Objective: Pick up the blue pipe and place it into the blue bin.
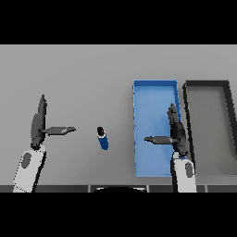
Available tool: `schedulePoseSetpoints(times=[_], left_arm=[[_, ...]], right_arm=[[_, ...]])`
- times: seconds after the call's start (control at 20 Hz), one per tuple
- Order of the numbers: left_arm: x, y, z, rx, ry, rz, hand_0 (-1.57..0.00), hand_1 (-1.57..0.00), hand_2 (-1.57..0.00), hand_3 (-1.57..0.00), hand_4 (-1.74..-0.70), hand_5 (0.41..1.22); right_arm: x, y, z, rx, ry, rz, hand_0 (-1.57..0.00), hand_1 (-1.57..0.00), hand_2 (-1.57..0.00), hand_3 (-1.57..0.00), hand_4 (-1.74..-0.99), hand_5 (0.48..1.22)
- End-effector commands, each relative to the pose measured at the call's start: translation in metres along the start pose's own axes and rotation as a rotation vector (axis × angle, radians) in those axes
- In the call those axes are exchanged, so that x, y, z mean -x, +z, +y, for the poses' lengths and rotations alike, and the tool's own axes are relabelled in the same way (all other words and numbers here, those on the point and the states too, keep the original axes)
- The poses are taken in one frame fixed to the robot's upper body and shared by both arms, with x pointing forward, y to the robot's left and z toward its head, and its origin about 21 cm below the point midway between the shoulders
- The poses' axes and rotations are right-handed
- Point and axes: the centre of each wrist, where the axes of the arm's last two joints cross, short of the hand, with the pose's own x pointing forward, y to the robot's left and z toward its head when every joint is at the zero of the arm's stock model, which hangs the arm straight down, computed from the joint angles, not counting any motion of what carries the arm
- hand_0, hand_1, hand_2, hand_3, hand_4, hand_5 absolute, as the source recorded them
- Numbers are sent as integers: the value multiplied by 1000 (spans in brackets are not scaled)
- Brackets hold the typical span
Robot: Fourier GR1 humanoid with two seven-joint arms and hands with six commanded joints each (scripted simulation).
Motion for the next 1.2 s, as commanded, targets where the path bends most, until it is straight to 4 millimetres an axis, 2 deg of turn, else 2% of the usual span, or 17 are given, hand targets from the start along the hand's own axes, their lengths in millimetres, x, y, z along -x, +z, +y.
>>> schedulePoseSetpoints(times=[0.0, 0.25, 0.35, 0.4, 0.6, 0.7, 0.8, 0.9, 1.15], left_arm=[[0, 0, 0, 0, 0, -5, 1, 1, 1, 1, -1186, 605], [1, 5, -2, 3, 1, -11, 1, 1, 1, 1, -1186, 605], [8, 16, 23, 212, -61, -31, 1, 1, 1, 1, -1188, 606], [8, 16, 33, 256, -74, -24, 1, 1, 1, 1, -1190, 604], [13, 17, 40, 339, -99, -44, 1, 1, 1, 1, -1174, 603], [8, 22, 41, 410, -119, -74, 1, 1, 1, 1, -1162, 605], [1, 28, 38, 520, -126, -60, 1, 1, 1, 1, -1168, 592], [3, 35, 28, 604, -135, -17, 1, 1, 1, 1, -1187, 573], [-6, 44, -11, 757, -133, -33, 1, 1, 1, 1, -1204, 517]], right_arm=[[0, 0, 0, 1, 0, -1, 1, 1, 1, 1, -1254, 598], [1, 3, -2, 3, -2, -8, 1, 1, 1, 1, -1254, 598], [3, 24, -18, -75, 185, -50, 1, 1, 1, 1, -1255, 597], [-3, 27, -22, -96, 241, -61, 1, 1, 1, 1, -1251, 597], [-8, 36, -18, -128, 295, -38, 1, 1, 1, 1, -1236, 594], [-8, 35, -19, -133, 293, -33, 1, 1, 1, 1, -1226, 593], [-11, 34, -19, -145, 300, -50, 1, 1, 1, 1, -1226, 596], [-10, 32, -21, -152, 298, -54, 1, 1, 1, 1, -1232, 604], [-11, 30, -19, -173, 280, -79, 1, 1, 1, 1, -1273, 636]])
